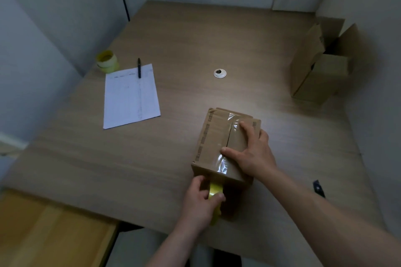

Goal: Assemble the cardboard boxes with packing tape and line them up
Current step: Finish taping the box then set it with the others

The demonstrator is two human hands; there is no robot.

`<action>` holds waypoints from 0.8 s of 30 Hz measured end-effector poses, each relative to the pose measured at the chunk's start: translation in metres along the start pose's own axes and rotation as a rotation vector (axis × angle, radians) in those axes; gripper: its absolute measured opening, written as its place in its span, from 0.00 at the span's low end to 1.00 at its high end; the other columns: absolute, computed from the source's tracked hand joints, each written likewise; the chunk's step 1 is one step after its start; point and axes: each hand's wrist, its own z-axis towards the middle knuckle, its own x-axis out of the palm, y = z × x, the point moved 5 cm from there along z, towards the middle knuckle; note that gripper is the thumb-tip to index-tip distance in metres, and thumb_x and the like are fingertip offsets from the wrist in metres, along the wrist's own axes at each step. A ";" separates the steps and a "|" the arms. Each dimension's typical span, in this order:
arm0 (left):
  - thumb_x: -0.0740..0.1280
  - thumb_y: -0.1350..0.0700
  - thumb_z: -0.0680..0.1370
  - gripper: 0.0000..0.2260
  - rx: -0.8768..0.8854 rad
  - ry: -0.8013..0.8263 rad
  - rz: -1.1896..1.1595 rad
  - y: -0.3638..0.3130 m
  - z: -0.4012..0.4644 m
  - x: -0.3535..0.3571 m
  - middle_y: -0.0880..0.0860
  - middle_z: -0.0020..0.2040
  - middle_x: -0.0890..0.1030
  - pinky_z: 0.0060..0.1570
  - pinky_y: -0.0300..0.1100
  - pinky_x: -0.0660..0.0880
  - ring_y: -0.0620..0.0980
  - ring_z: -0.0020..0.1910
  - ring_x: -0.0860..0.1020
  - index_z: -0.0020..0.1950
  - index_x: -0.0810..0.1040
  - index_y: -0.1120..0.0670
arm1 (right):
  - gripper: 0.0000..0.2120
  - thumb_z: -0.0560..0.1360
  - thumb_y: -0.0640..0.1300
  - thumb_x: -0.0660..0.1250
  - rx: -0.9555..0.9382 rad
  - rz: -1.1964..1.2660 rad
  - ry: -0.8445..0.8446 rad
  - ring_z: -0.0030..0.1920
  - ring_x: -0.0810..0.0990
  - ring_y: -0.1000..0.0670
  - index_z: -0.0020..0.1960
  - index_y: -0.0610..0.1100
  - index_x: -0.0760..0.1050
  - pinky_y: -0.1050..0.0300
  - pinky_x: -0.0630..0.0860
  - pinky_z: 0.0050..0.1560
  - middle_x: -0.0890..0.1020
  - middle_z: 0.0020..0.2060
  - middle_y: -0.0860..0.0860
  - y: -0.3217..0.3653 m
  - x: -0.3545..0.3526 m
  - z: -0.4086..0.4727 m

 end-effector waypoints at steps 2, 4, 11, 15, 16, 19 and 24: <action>0.71 0.66 0.74 0.18 -0.046 0.026 0.024 -0.001 0.004 0.001 0.59 0.40 0.85 0.28 0.41 0.75 0.50 0.29 0.79 0.61 0.73 0.55 | 0.46 0.61 0.70 0.74 0.005 -0.006 0.019 0.68 0.70 0.42 0.73 0.67 0.55 0.45 0.72 0.64 0.59 0.72 0.50 0.001 -0.001 0.000; 0.69 0.65 0.76 0.09 -0.060 0.070 0.054 -0.003 0.008 0.005 0.59 0.38 0.84 0.26 0.40 0.74 0.50 0.26 0.77 0.56 0.76 0.59 | 0.47 0.61 0.71 0.73 0.016 -0.033 0.036 0.68 0.71 0.42 0.73 0.67 0.53 0.44 0.72 0.65 0.59 0.72 0.50 0.001 -0.001 0.000; 0.64 0.58 0.81 0.07 -0.093 0.082 -0.053 -0.002 0.014 0.005 0.64 0.43 0.83 0.25 0.39 0.74 0.53 0.26 0.76 0.53 0.76 0.61 | 0.37 0.74 0.57 0.70 -0.031 0.281 -0.101 0.71 0.66 0.48 0.78 0.59 0.54 0.45 0.70 0.68 0.61 0.75 0.52 -0.024 -0.040 -0.013; 0.64 0.56 0.81 0.09 -0.061 0.103 0.023 0.000 0.022 0.004 0.63 0.47 0.83 0.31 0.42 0.77 0.54 0.29 0.79 0.56 0.77 0.61 | 0.36 0.72 0.51 0.73 0.232 -0.091 -0.513 0.61 0.75 0.45 0.75 0.52 0.61 0.47 0.75 0.59 0.71 0.68 0.47 -0.116 -0.074 -0.097; 0.64 0.55 0.81 0.09 -0.054 0.102 0.028 0.002 0.023 0.005 0.61 0.46 0.84 0.33 0.44 0.77 0.54 0.30 0.80 0.56 0.77 0.59 | 0.38 0.70 0.53 0.74 0.318 -0.204 -0.435 0.62 0.74 0.43 0.75 0.51 0.60 0.46 0.75 0.59 0.71 0.67 0.46 -0.142 -0.066 -0.117; 0.64 0.55 0.81 0.07 -0.050 0.114 0.019 0.005 0.022 0.009 0.60 0.44 0.84 0.31 0.43 0.76 0.53 0.31 0.80 0.56 0.77 0.57 | 0.39 0.71 0.53 0.73 0.505 -0.382 -0.204 0.60 0.74 0.39 0.76 0.48 0.59 0.46 0.75 0.59 0.74 0.63 0.41 -0.203 -0.039 -0.153; 0.63 0.56 0.82 0.08 -0.029 0.125 0.001 0.008 0.024 0.011 0.61 0.41 0.84 0.27 0.40 0.74 0.51 0.27 0.78 0.56 0.75 0.60 | 0.19 0.77 0.40 0.62 0.572 0.065 -0.443 0.53 0.78 0.36 0.67 0.39 0.71 0.46 0.74 0.52 0.80 0.55 0.36 -0.194 -0.032 -0.157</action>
